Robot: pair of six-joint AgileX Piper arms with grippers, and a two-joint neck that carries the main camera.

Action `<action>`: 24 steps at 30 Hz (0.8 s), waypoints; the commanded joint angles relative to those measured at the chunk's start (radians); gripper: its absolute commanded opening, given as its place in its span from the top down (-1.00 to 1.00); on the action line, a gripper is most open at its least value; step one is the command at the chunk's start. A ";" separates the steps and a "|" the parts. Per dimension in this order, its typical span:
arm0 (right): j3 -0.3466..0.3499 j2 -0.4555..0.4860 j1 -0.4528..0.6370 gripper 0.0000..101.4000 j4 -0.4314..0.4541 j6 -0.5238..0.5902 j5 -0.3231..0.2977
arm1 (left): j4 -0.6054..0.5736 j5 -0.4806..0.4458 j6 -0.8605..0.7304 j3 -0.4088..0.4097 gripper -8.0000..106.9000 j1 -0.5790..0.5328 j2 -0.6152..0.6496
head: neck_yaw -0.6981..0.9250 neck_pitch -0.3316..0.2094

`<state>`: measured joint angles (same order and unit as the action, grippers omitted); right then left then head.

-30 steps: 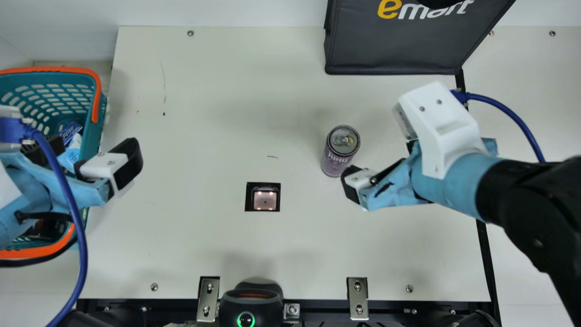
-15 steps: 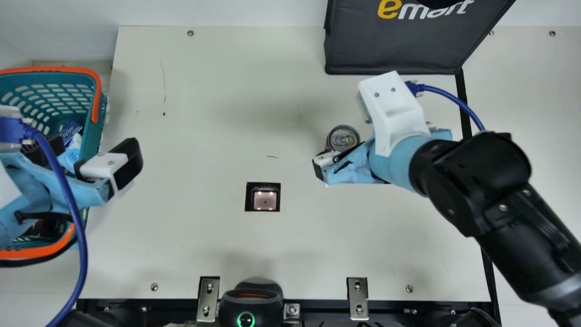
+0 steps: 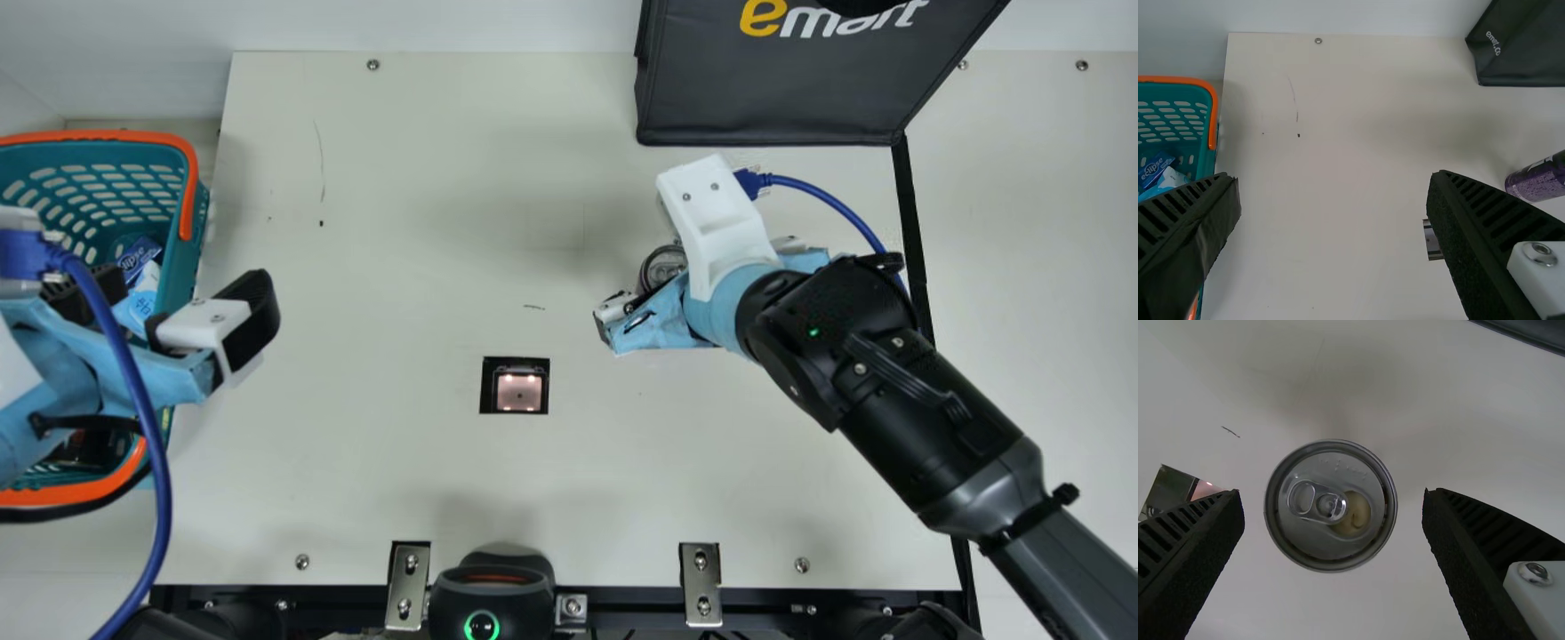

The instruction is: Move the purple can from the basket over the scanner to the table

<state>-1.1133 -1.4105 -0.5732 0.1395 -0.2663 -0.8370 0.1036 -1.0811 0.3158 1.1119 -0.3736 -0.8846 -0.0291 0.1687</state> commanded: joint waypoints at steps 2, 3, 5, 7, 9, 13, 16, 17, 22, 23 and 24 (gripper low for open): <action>0.022 -0.007 0.008 -0.87 0.000 0.010 0.038 | 0.000 0.000 0.000 0.000 -0.71 0.000 0.000 | 0.002 -0.030; 0.029 -0.009 0.011 -0.87 0.000 0.013 0.048 | 0.000 0.000 0.000 0.000 -0.71 0.000 0.000 | 0.002 -0.030; 0.040 -0.013 0.017 -0.74 -0.002 0.019 0.064 | 0.000 0.000 0.000 0.000 -0.71 0.000 0.000 | 0.002 -0.030; 0.048 -0.016 0.021 -0.48 -0.004 0.023 0.075 | 0.000 0.000 0.000 0.000 -0.71 0.000 0.000 | 0.002 -0.030; 0.054 -0.017 0.025 -0.21 -0.006 0.027 0.081 | 0.000 0.000 0.000 0.000 -0.71 0.000 0.000 | 0.002 -0.030; 0.051 -0.014 0.032 0.31 -0.007 0.033 0.075 | 0.000 0.000 0.000 0.000 -0.71 0.000 0.000 | 0.002 -0.030; 0.041 -0.005 0.040 0.71 -0.002 0.033 0.062 | 0.000 0.000 0.000 0.000 -0.71 0.000 0.000 | 0.002 -0.030; 0.036 -0.001 0.043 0.84 0.000 0.032 0.056 | 0.000 0.000 0.000 0.000 -0.71 0.000 0.000 | 0.002 -0.030; 0.003 0.029 0.073 1.00 0.002 0.032 0.020 | 0.000 0.000 0.000 0.000 -0.71 0.000 0.000 | 0.002 -0.030; -0.005 0.036 0.081 1.00 0.001 0.034 0.011 | 0.000 0.000 0.000 0.000 -0.71 0.000 0.000 | 0.002 -0.030; -0.013 0.044 0.091 1.00 0.000 0.036 0.002 | 0.000 0.000 0.000 0.000 -0.71 0.000 0.000 | 0.002 -0.030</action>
<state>-1.1194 -1.3726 -0.4914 0.1402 -0.2324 -0.8244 0.1036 -1.0811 0.3158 1.1119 -0.3736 -0.8846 -0.0291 0.1672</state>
